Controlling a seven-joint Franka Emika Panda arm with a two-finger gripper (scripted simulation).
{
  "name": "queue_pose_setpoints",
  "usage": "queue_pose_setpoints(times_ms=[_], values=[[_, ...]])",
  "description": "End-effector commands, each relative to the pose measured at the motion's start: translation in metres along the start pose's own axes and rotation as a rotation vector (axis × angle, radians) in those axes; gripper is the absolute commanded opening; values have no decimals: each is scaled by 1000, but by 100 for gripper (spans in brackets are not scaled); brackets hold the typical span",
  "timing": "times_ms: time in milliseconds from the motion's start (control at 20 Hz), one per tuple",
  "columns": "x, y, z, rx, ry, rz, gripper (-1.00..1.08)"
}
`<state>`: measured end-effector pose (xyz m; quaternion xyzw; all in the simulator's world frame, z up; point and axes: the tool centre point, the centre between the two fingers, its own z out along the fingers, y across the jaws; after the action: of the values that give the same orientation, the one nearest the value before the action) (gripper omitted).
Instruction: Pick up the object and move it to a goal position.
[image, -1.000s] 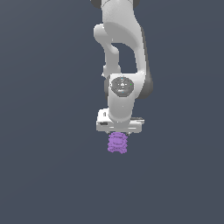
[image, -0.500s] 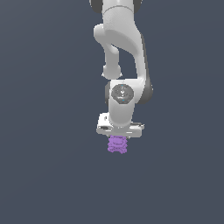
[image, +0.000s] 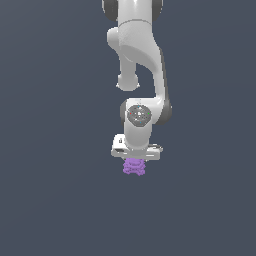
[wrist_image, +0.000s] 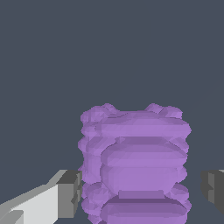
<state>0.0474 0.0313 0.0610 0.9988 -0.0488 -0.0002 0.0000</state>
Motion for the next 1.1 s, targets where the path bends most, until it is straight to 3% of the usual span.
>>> queue_pose_setpoints(times_ms=[0,300,350,1050], values=[[0,0,12,0,0,1,100],[1,0,19,0,0,1,100],[1,0,19,0,0,1,-100],[1,-4,14,0,0,1,-100]])
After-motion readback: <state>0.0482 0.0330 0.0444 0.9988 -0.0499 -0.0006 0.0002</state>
